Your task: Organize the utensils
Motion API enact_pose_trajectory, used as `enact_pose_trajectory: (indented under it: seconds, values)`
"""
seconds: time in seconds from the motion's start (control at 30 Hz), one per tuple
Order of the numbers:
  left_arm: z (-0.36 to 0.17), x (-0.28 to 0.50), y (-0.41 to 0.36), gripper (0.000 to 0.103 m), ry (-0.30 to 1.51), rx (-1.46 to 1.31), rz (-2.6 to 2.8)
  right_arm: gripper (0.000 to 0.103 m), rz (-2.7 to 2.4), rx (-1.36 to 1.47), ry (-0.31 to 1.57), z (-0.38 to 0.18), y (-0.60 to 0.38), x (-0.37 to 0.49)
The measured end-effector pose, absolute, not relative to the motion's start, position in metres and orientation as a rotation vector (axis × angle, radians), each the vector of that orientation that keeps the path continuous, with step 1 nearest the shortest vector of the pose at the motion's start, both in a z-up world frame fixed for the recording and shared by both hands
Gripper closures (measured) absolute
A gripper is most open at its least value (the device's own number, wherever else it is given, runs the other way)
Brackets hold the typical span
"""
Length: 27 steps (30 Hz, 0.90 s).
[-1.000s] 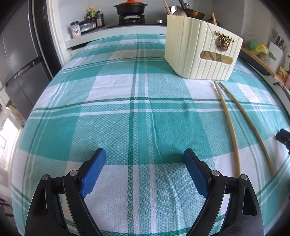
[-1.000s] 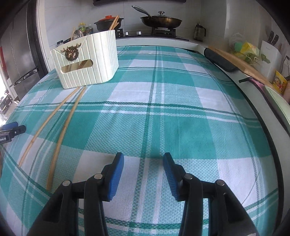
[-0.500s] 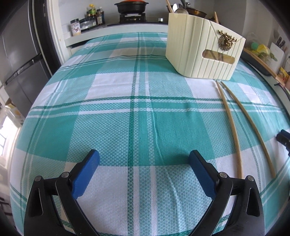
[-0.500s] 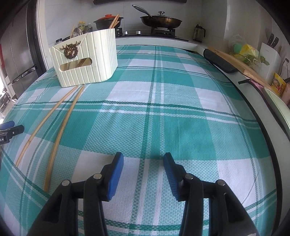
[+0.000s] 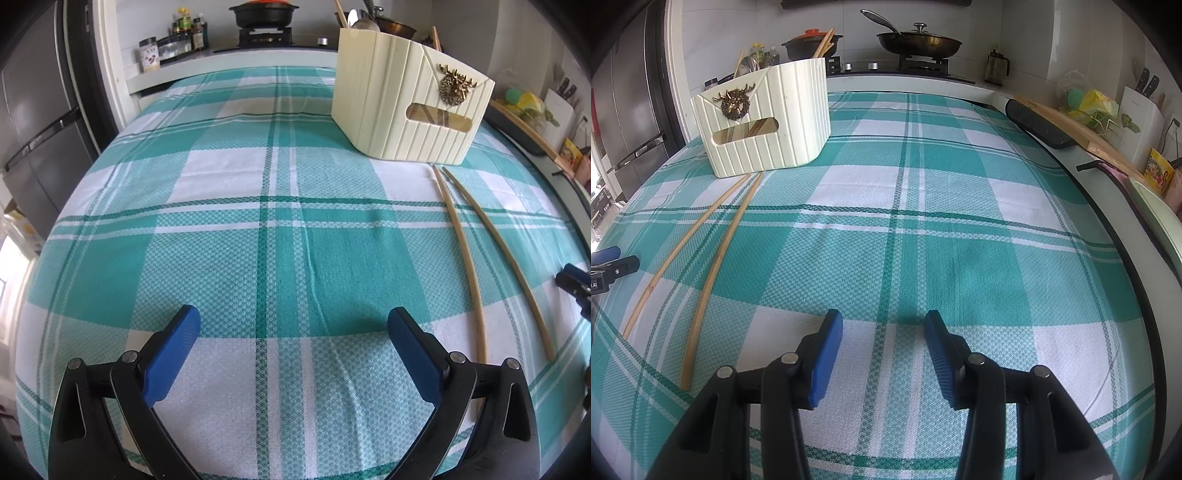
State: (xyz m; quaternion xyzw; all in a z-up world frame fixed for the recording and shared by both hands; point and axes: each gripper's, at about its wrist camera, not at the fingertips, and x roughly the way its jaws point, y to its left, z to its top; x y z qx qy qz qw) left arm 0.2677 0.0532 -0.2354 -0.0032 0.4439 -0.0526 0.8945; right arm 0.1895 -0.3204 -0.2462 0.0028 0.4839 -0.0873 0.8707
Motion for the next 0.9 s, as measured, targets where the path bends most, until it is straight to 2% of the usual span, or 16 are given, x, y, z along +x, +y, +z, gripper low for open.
enact_pose_trajectory:
  seconds: [0.17,0.33,0.4,0.6,0.63,0.67,0.7,0.9]
  values:
    - [-0.206,0.264,0.044,0.004,0.874,-0.142,-0.248,0.056,-0.181,0.010,1.011,-0.247,-0.321,0.189]
    - [-0.198,0.264,-0.016,0.005,0.876,0.022,-0.334,0.056,-0.125,0.123,0.985,-0.233,-0.316,0.186]
    - [-0.207,0.265,-0.033,0.008,0.886,0.089,-0.322,0.056,-0.047,0.149,0.960,-0.220,-0.301,0.184]
    - [-0.227,0.264,-0.047,0.047,0.915,0.158,-0.305,0.056,0.117,0.073,0.994,-0.214,-0.251,0.188]
    - [-0.227,0.262,-0.045,0.064,0.913,0.154,-0.303,0.056,0.131,0.072,1.008,-0.217,-0.247,0.190]
    - [-0.227,0.261,-0.044,0.087,0.910,0.154,-0.298,0.056,0.137,0.067,1.023,-0.221,-0.242,0.192]
    - [-0.226,0.260,-0.043,0.096,0.913,0.147,-0.295,0.056,0.143,0.060,1.039,-0.225,-0.237,0.195]
    - [-0.227,0.248,-0.019,0.099,0.924,0.052,-0.211,0.057,0.182,-0.016,1.086,-0.248,-0.208,0.209]
